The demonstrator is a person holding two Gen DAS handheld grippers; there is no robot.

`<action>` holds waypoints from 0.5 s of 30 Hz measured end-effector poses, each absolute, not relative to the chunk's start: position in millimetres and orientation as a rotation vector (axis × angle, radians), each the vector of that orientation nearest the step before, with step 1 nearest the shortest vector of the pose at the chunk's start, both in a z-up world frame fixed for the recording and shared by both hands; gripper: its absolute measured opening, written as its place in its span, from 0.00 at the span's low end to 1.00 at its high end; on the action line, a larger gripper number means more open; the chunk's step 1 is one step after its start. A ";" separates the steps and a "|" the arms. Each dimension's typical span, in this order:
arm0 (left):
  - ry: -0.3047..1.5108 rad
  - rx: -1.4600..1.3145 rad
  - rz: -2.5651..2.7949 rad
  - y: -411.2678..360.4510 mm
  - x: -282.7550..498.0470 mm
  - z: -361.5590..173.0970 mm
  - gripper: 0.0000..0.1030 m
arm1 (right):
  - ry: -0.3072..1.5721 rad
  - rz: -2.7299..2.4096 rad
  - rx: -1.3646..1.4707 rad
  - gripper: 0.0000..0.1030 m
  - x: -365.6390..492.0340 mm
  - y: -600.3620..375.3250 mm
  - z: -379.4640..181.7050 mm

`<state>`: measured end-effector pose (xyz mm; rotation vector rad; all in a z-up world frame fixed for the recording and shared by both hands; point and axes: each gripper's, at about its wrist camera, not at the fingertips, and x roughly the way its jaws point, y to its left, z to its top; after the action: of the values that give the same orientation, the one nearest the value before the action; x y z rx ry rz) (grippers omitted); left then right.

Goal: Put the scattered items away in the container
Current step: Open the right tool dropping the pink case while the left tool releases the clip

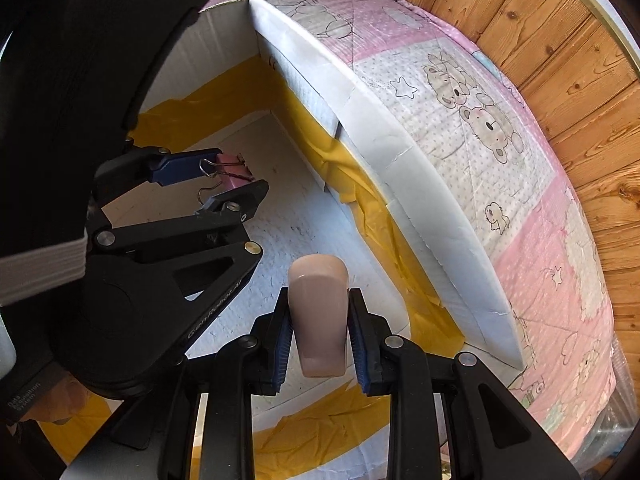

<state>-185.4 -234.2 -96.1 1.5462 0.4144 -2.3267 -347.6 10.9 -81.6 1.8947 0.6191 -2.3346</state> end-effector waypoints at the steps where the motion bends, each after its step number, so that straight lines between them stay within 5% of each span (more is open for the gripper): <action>1: 0.415 1.552 -2.326 -233.7 -186.1 -97.1 0.37 | 0.622 -2.333 1.898 0.27 -347.4 11.1 -82.1; 11: 0.418 1.587 -2.312 -230.7 -189.7 -104.7 0.39 | 0.626 -2.342 1.896 0.27 -346.5 12.4 -84.8; 15: 0.416 1.595 -2.322 -228.8 -189.4 -104.4 0.49 | 0.597 -2.362 1.886 0.29 -343.6 15.2 -81.8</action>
<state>-189.4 -228.8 -104.4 1.5952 0.4159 -2.3216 -343.6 15.2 -81.8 1.8864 0.5969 -2.3619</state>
